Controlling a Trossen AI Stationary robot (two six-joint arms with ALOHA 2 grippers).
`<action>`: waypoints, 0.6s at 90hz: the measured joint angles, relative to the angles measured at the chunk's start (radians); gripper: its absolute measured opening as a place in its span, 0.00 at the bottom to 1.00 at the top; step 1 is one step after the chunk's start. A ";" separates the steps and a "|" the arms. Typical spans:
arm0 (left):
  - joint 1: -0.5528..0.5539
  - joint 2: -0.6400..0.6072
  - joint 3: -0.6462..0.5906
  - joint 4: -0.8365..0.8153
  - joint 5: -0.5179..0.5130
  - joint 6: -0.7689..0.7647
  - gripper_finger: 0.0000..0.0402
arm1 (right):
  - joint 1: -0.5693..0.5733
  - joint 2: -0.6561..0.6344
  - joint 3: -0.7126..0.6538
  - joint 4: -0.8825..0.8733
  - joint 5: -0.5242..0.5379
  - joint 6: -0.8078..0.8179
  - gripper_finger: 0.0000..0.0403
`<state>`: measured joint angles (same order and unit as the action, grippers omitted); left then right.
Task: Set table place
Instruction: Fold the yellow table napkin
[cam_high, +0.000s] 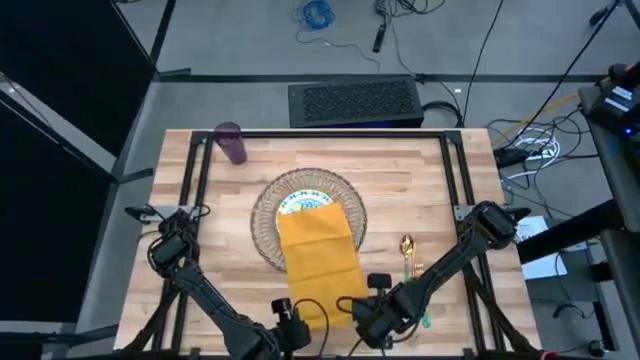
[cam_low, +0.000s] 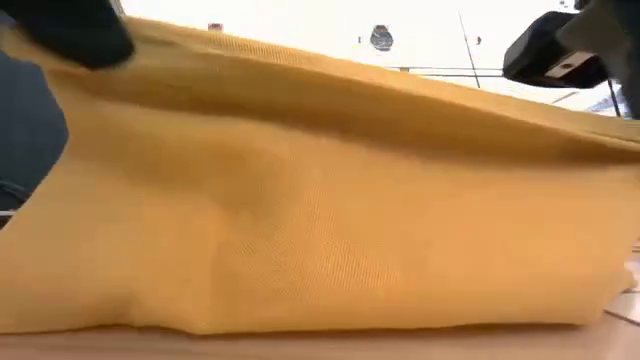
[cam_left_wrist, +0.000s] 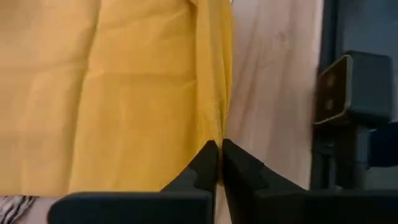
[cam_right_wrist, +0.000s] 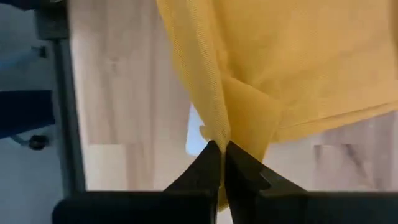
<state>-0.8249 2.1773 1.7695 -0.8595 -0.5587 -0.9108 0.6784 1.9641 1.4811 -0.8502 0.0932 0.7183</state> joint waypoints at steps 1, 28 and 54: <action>0.000 0.000 0.000 0.000 0.000 0.000 0.00 | -0.001 -0.001 0.000 -0.001 0.001 -0.002 0.00; 0.001 -0.002 0.001 -0.138 -0.042 -0.067 0.00 | -0.055 -0.025 0.000 -0.017 0.009 -0.073 0.00; 0.025 -0.002 0.001 -0.309 -0.104 -0.130 0.00 | -0.160 -0.025 0.000 -0.046 0.009 -0.191 0.00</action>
<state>-0.8003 2.1754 1.7702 -1.1683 -0.6631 -1.0409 0.5181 1.9388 1.4811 -0.8965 0.1019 0.5272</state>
